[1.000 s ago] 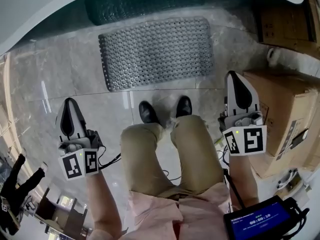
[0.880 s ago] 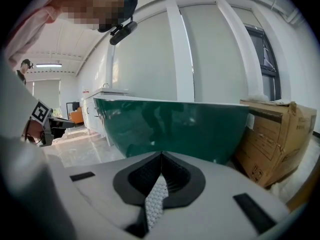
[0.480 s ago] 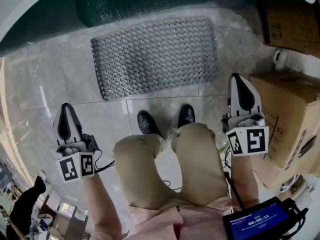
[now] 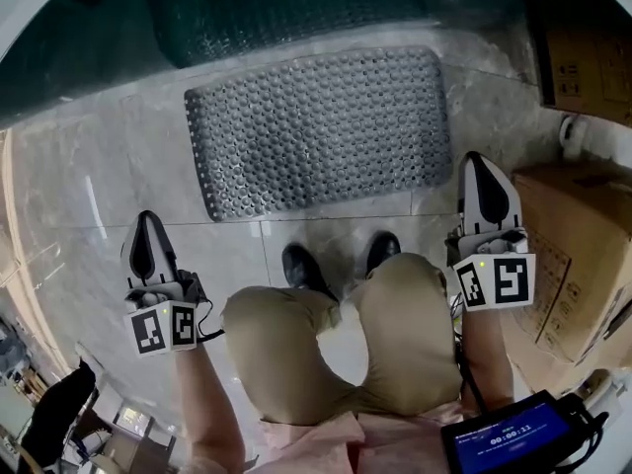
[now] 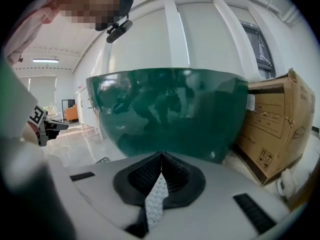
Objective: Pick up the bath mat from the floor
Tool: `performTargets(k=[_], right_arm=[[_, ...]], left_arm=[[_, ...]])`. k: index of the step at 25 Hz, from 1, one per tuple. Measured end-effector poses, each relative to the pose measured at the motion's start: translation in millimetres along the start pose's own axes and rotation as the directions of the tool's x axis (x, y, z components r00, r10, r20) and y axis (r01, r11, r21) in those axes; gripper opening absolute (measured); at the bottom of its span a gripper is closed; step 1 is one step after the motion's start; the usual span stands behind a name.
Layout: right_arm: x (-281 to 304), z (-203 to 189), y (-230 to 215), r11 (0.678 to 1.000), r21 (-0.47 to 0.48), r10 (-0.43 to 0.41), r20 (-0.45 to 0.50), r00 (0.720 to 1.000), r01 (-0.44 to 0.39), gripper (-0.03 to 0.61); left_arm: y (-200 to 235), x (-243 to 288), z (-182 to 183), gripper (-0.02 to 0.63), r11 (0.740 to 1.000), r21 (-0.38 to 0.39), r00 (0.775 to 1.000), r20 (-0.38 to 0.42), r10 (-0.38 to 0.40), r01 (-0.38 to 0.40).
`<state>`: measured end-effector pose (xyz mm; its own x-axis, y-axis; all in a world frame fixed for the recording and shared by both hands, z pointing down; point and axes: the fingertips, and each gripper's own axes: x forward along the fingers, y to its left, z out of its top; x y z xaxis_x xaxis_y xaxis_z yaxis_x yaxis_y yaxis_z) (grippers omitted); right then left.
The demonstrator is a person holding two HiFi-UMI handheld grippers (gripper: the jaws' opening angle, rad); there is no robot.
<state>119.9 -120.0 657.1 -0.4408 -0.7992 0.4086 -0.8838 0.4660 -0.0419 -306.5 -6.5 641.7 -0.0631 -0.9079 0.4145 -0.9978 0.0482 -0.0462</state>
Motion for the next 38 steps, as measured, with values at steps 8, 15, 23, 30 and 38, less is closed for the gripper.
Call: performTargets(k=[8, 15, 23, 30, 38], right_arm=[[38, -36, -6, 0.999, -0.032, 0.025, 0.002, 1.0, -0.025, 0.018], [50, -25, -4, 0.997, -0.065, 0.038, 0.019, 0.999, -0.036, 0.018], [70, -69, -20, 0.998, -0.063, 0.031, 0.005, 1.0, -0.03, 0.018], [65, -73, -29, 0.996, -0.091, 0.018, -0.006, 1.0, -0.018, 0.018], [60, -71, -30, 0.992, -0.124, -0.004, -0.018, 1.0, 0.002, 0.018]], left_arm=[[10, 25, -49, 0.025, 0.999, -0.019, 1.0, -0.006, 0.026, -0.026], [19, 30, -64, 0.025, 0.999, -0.043, 1.0, -0.004, 0.024, -0.024], [10, 62, -129, 0.028, 1.0, -0.01, 0.999, -0.054, -0.008, 0.008], [15, 74, -175, 0.183, 0.997, -0.066, 0.992, -0.117, -0.037, 0.03], [27, 88, -218, 0.216, 0.991, -0.135, 0.988, -0.145, -0.043, 0.023]])
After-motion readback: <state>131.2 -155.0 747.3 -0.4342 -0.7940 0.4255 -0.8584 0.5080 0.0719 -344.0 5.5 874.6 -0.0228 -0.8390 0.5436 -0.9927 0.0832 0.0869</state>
